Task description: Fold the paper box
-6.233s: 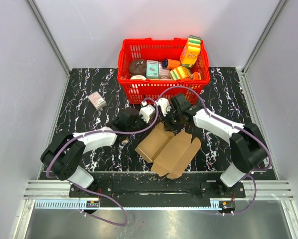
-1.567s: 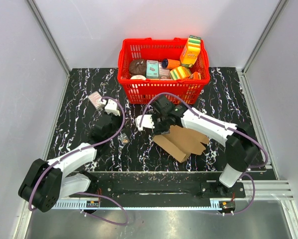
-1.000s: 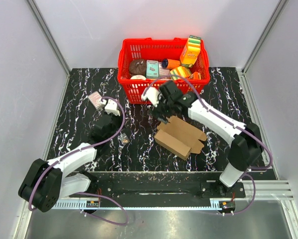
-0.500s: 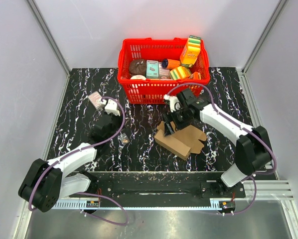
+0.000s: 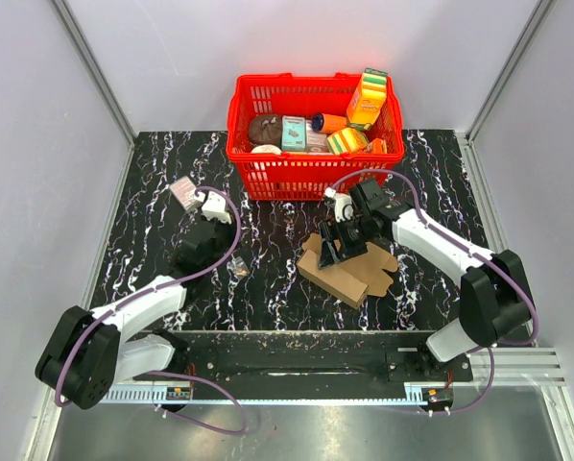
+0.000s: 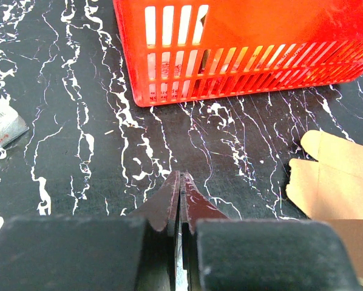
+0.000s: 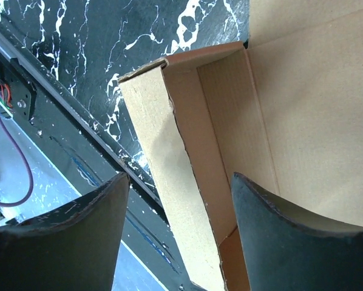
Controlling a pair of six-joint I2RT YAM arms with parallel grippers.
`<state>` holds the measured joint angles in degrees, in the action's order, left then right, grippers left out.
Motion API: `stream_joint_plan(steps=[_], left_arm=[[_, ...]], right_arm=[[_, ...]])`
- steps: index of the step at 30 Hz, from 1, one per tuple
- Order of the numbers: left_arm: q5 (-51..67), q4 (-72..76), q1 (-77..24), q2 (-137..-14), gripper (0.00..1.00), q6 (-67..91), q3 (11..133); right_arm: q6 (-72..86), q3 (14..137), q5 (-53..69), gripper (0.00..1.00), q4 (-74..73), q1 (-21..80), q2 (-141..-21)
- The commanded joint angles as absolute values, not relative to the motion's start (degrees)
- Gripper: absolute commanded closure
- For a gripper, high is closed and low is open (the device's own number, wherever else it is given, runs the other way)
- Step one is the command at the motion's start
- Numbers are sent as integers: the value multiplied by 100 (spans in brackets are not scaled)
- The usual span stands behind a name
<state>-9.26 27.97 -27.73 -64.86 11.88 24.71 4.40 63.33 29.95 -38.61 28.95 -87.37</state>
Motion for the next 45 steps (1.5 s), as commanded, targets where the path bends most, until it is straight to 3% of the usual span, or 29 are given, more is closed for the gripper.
stream_joint_plan(steps=[1, 16, 24, 31, 39, 45], left_arm=[[-932, 3015, -2742, -6399, 100, 1187, 2523], [-967, 2979, -2733, -6434, 100, 1169, 2549], [-967, 2971, -2733, -6460, 100, 1160, 2558], [-984, 2971, -2733, -6434, 100, 1151, 2558], [-976, 2962, -2733, -6460, 100, 1151, 2558], [-984, 2962, -2733, -6486, 100, 1151, 2575]], right_arm=[[545, 6214, 3409, 31, -3543, 2821, -8710], [624, 5968, 3832, 60, -3278, 2795, -8859], [633, 5889, 3911, 85, -3252, 2795, -8807], [598, 5933, 3858, 97, -3348, 2804, -8482], [519, 5933, 2745, 100, -3436, 3058, -7911], [299, 6178, 1401, 100, -3533, 3892, -8076]])
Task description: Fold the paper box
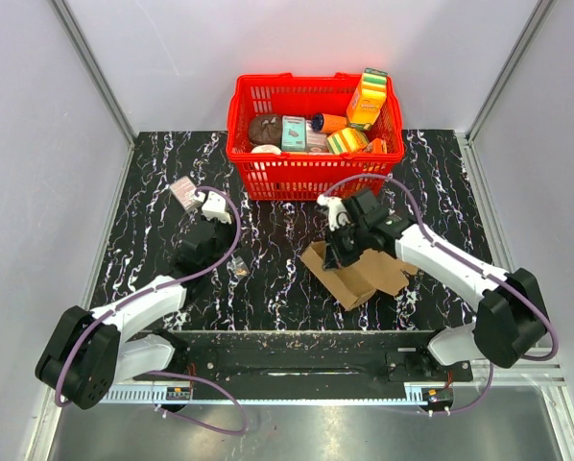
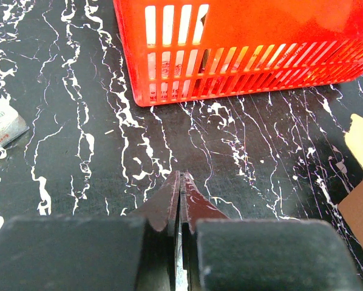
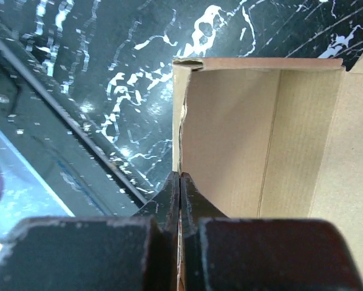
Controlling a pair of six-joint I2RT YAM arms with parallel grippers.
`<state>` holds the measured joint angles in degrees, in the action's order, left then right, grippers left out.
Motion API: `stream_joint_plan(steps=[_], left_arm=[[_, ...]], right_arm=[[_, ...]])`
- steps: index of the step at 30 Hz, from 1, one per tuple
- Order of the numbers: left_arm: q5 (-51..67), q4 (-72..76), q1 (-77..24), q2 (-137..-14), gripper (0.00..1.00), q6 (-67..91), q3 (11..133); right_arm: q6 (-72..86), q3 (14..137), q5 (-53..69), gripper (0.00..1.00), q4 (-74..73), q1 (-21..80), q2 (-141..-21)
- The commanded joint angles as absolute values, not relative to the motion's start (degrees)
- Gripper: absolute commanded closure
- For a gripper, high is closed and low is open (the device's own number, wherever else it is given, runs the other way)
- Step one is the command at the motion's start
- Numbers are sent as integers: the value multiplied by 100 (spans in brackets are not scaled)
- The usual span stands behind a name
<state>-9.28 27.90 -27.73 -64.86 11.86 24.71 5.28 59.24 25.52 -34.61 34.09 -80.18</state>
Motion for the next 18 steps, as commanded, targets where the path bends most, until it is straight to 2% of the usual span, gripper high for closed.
stream_joint_plan(steps=[1, 9, 18], left_arm=[[-984, 2962, -2742, -6495, 100, 1151, 2575], [-1011, 2962, -2733, -6513, 100, 1143, 2584], [-1019, 2953, -2733, -6565, 100, 1143, 2610]], right_arm=[[203, 6205, 1223, 100, -3525, 4015, -8121], [-246, 6179, -322, 100, -3253, 5043, -8604], [-88, 5740, -1607, 100, -2480, 5607, -8754]])
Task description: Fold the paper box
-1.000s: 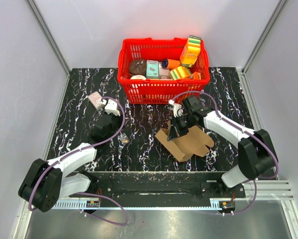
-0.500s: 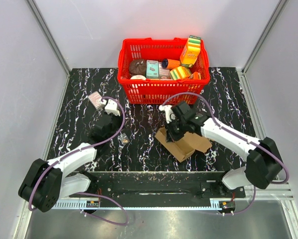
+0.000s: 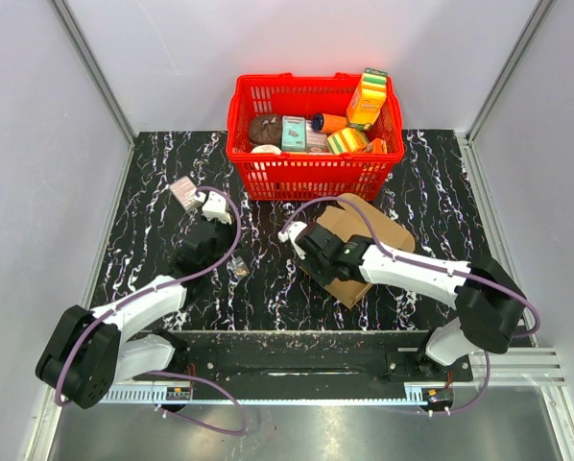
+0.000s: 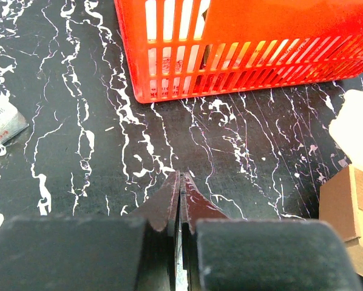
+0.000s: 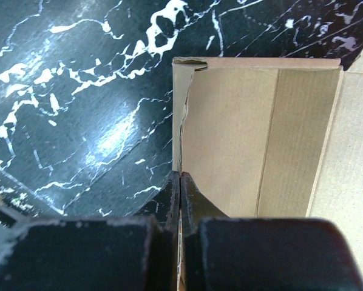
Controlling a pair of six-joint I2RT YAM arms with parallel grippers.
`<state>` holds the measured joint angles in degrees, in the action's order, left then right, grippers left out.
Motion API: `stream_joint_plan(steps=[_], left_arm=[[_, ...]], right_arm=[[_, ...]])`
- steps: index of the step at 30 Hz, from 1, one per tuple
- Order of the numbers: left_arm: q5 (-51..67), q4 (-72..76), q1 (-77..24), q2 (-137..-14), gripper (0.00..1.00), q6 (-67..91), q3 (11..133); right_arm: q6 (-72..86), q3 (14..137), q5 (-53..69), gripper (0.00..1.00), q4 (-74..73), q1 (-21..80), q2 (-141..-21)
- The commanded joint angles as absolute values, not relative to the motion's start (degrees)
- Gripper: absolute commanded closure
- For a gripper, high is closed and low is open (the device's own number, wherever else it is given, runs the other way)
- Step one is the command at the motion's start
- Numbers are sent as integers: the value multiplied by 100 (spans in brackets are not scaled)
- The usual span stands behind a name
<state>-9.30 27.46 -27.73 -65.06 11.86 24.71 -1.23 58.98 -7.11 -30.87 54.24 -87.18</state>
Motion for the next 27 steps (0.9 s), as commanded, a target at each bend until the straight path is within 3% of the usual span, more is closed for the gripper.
stream_joint_plan(steps=[1, 15, 18, 20, 23, 27], left_arm=[[-1020, 2944, -2733, -6565, 100, 1143, 2602], [-1072, 2944, -2733, -6530, 100, 1143, 2602], [-1072, 2944, -2742, -6521, 100, 1143, 2601], [-1081, 2936, -2733, -6521, 100, 1143, 2602], [-1081, 2936, -2733, -6513, 100, 1143, 2601], [-1081, 2936, -2733, -6504, 100, 1143, 2593]], right_arm=[[-36, 5687, -1713, 100, -2400, 5660, -8780], [-281, 5229, -3006, 100, -1898, 6741, -9026], [-264, 5273, -2988, 89, -1951, 6829, -9097], [-246, 5326, -2988, 74, -1977, 6855, -9132], [-220, 5379, -2971, 61, -1995, 6856, -9141], [-185, 5405, -2909, 55, -2004, 6864, -9149]])
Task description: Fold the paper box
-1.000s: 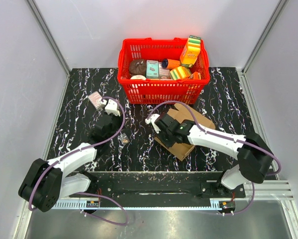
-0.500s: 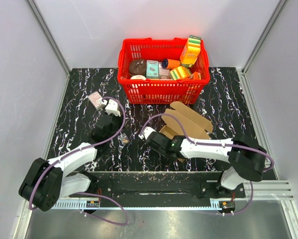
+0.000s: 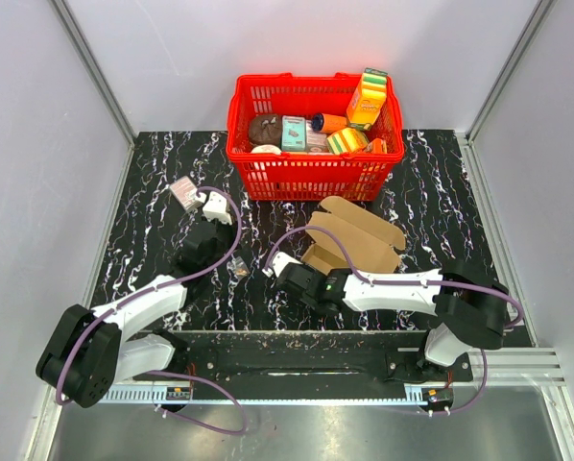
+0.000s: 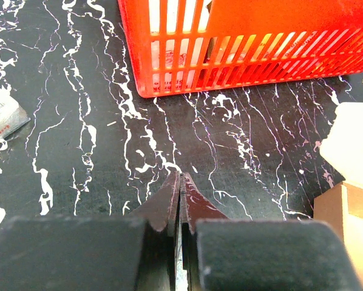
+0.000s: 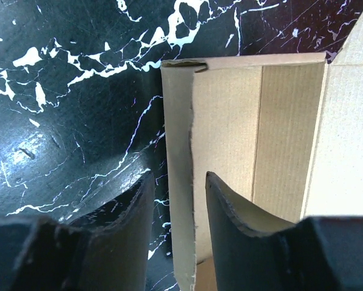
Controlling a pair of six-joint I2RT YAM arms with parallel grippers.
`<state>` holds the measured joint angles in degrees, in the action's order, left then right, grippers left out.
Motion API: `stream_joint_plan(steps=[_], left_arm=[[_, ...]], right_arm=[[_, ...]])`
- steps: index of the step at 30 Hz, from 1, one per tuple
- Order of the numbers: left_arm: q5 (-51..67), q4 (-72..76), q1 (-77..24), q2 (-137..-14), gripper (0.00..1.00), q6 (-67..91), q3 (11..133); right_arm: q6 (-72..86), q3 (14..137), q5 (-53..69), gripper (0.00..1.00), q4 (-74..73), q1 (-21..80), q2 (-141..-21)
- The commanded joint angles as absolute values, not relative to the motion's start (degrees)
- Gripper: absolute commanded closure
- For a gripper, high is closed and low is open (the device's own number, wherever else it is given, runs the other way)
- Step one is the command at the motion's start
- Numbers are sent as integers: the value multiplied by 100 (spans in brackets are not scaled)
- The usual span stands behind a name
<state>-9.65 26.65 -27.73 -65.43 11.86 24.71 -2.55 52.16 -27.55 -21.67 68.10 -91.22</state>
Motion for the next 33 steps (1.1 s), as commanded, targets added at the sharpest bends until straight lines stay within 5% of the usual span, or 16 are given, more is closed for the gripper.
stream_joint_plan(steps=[1, 12, 19, 33], left_arm=[[-1081, 2936, -2733, -6495, 100, 1143, 2593], [-1072, 2927, -2733, -6486, 100, 1134, 2584], [-1081, 2927, -2733, -6469, 100, 1134, 2584], [-862, 2129, -2733, -6056, 98, 1344, 2777]], right_arm=[[-185, 5431, -2927, 54, -2004, 6864, -9158], [-97, 5370, -3032, 49, -2004, 6864, -9035], [-35, 5353, -2953, 58, -2030, 6856, -8991], [272, 5247, -1890, 47, -2118, 6856, -8701]])
